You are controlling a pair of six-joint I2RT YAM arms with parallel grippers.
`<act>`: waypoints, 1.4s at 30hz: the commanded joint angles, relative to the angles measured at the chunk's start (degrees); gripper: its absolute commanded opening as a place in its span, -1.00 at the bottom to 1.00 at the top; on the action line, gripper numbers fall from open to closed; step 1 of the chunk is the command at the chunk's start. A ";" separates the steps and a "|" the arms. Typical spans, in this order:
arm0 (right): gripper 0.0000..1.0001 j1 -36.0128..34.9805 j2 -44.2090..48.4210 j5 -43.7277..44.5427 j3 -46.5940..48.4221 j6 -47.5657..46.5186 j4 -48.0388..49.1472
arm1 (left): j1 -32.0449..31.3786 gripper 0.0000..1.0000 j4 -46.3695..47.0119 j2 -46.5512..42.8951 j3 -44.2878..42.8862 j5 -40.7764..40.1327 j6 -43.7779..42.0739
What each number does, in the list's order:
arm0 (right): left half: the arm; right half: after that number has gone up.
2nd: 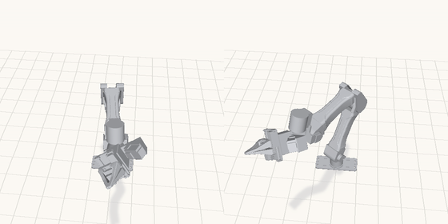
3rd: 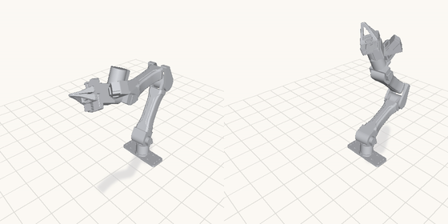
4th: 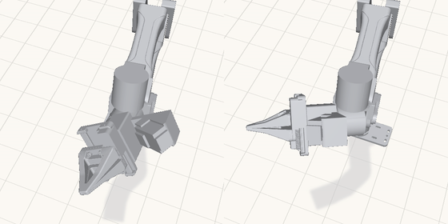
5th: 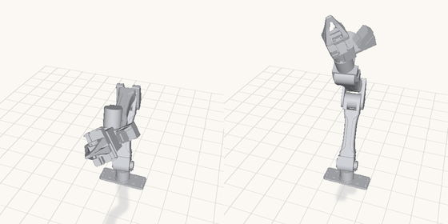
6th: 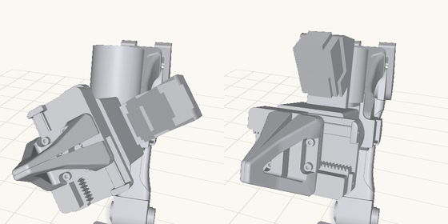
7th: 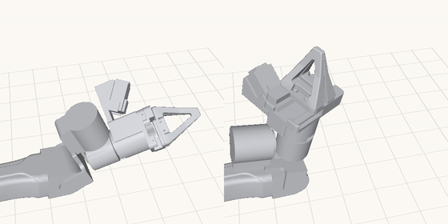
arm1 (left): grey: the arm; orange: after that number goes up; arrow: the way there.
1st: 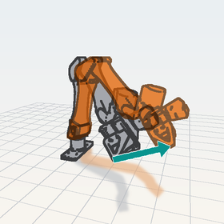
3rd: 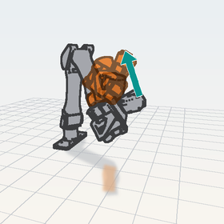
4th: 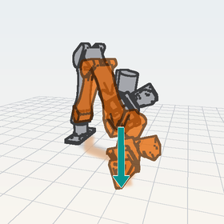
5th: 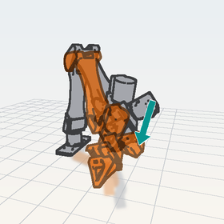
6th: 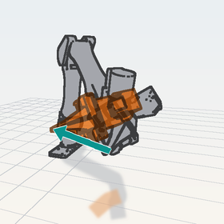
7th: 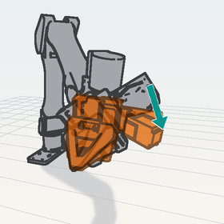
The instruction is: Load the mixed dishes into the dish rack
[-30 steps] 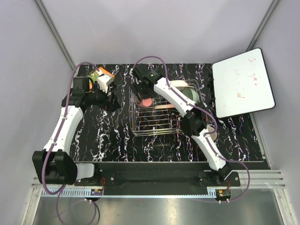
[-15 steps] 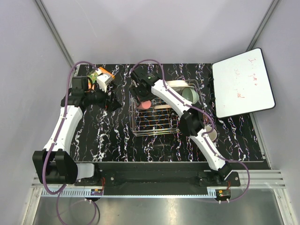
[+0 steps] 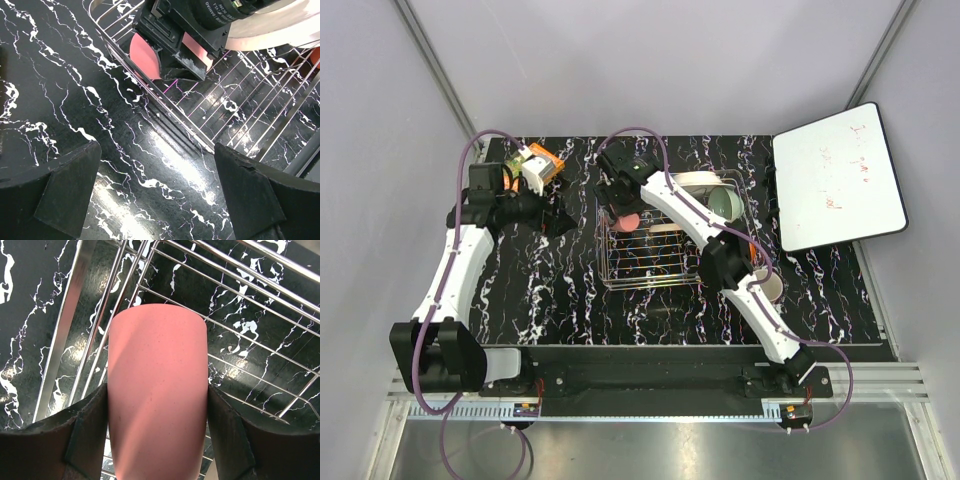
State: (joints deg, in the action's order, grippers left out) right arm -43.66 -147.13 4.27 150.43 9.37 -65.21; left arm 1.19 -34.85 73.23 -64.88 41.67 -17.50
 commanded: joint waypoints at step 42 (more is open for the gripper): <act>0.53 1.91 5.97 -0.31 -1.98 -2.42 5.89 | 0.74 0.98 1.89 -0.37 1.42 3.95 -0.17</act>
State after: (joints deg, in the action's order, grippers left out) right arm -41.74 -148.38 6.35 150.12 7.57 -58.50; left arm 1.56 -34.59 73.36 -64.05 44.82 -16.95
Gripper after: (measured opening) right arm 0.851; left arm 0.988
